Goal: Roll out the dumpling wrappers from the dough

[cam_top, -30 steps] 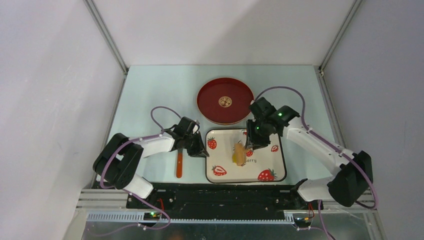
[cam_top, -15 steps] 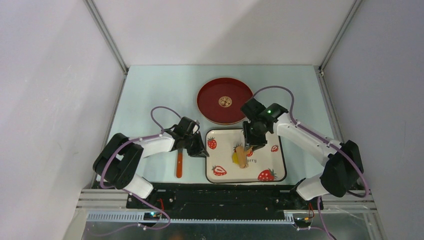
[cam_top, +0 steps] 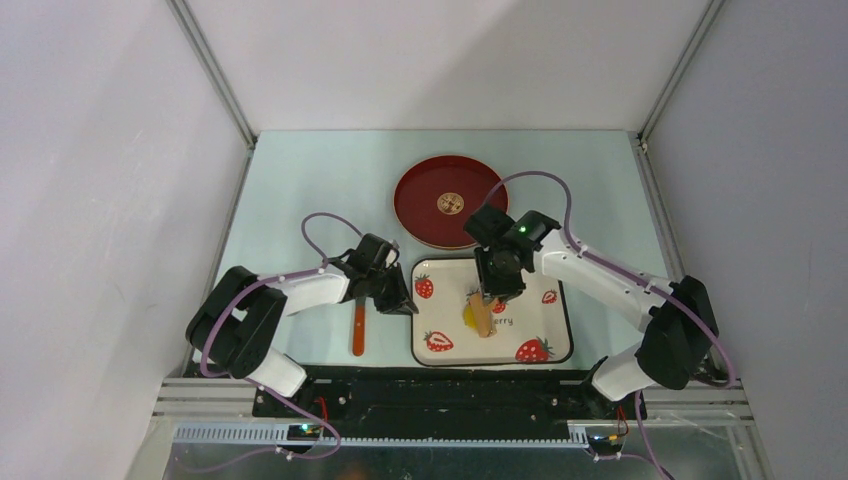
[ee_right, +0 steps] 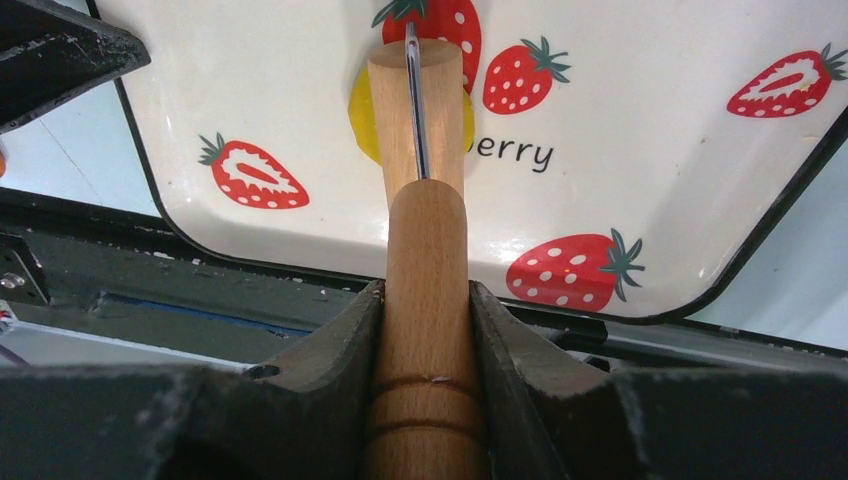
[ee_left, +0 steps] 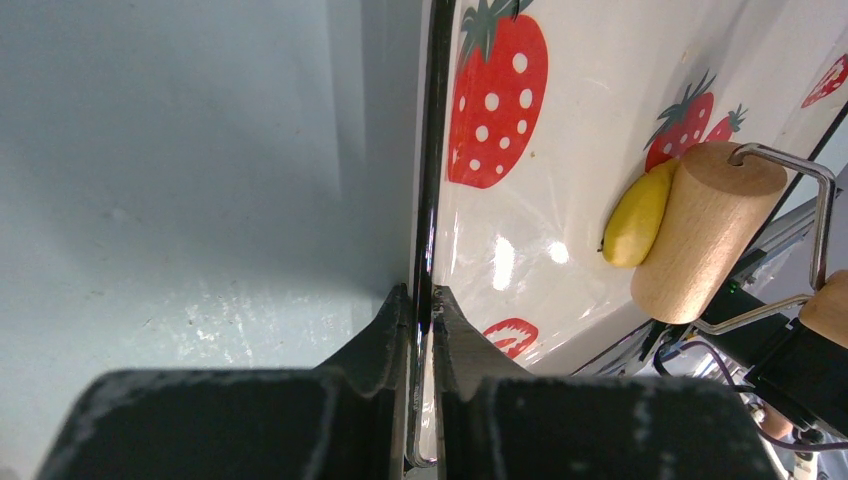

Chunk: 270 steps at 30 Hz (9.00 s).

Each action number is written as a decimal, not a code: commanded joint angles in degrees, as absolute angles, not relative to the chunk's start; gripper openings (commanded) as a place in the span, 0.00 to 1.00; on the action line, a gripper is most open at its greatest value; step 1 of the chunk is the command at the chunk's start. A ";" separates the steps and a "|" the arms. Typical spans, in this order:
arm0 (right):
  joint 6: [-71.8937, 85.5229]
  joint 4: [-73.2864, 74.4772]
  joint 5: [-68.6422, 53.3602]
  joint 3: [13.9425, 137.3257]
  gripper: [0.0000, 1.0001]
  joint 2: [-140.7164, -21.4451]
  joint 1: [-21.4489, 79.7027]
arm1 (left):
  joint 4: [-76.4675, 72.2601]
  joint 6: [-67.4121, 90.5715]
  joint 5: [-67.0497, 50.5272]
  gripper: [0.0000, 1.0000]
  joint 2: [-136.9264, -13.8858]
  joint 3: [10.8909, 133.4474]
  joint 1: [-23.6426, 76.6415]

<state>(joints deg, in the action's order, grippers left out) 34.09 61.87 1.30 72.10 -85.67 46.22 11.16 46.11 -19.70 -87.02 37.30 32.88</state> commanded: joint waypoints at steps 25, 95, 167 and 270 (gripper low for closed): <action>38.76 46.85 -12.93 70.38 0.00 -96.56 53.20 | 13.95 45.88 -16.26 0.00 -88.82 36.01 33.21; 35.48 48.49 -12.35 71.70 0.00 -77.52 41.91 | 13.95 45.88 -16.34 0.00 -88.89 36.04 33.21; 22.46 62.09 -9.88 72.35 0.00 -76.52 34.86 | 13.91 45.62 -16.68 0.00 -89.22 36.23 33.22; 34.76 61.70 5.50 83.52 0.00 -87.94 55.56 | 13.90 45.53 -16.88 0.00 -89.51 36.32 33.22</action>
